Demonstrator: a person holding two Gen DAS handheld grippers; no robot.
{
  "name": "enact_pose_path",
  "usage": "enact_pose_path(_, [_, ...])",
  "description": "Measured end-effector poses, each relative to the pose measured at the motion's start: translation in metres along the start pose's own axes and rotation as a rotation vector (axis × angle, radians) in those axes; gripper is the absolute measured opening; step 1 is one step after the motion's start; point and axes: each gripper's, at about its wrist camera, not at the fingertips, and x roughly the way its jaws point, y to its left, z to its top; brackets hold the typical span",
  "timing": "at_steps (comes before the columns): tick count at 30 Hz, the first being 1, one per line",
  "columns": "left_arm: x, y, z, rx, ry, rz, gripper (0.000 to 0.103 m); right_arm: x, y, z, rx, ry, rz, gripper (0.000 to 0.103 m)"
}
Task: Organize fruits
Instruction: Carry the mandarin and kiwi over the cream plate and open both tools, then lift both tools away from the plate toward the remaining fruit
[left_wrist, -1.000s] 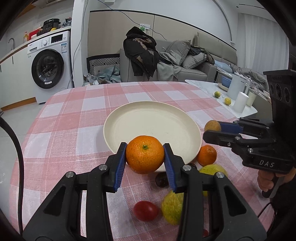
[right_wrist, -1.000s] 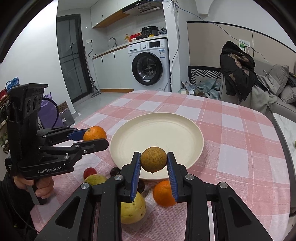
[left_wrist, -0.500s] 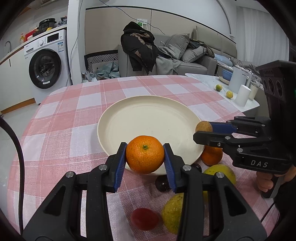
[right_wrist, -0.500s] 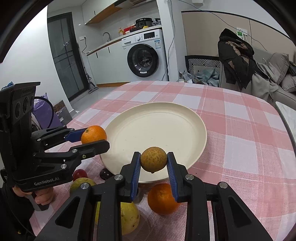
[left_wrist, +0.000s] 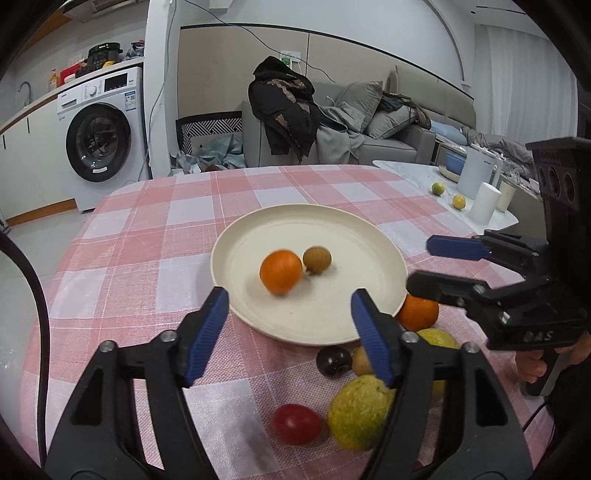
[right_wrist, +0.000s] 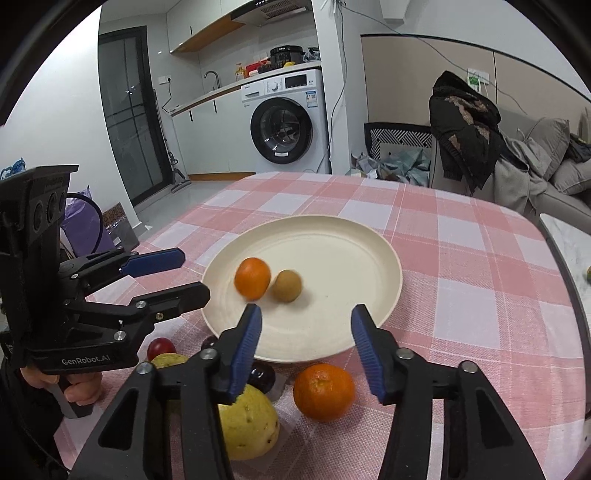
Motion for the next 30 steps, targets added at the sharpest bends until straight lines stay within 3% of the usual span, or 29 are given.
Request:
enact_pose_path(2, [-0.009, 0.003, -0.003, 0.002, -0.015, 0.024, 0.08, -0.006, 0.002, -0.001, -0.011, -0.014, 0.001, 0.088])
enact_pose_path(6, [-0.03, 0.005, -0.009, 0.015, -0.04, 0.033, 0.084, -0.021, 0.007, -0.005, -0.036, -0.043, -0.008, 0.101])
enact_pose_path(10, [-0.05, 0.005, -0.014, 0.013, -0.056, 0.019, 0.102, -0.03, 0.012, -0.008, -0.061, -0.033, 0.007, 0.103])
enact_pose_path(18, [-0.083, -0.009, -0.028, 0.049, -0.076, 0.012, 0.102, -0.046, 0.022, -0.014, -0.077, -0.034, 0.016, 0.103])
enact_pose_path(30, [-0.093, -0.005, -0.048, 0.015, -0.03, 0.036, 0.102, -0.057, 0.034, -0.029, -0.117, -0.025, -0.009, 0.103])
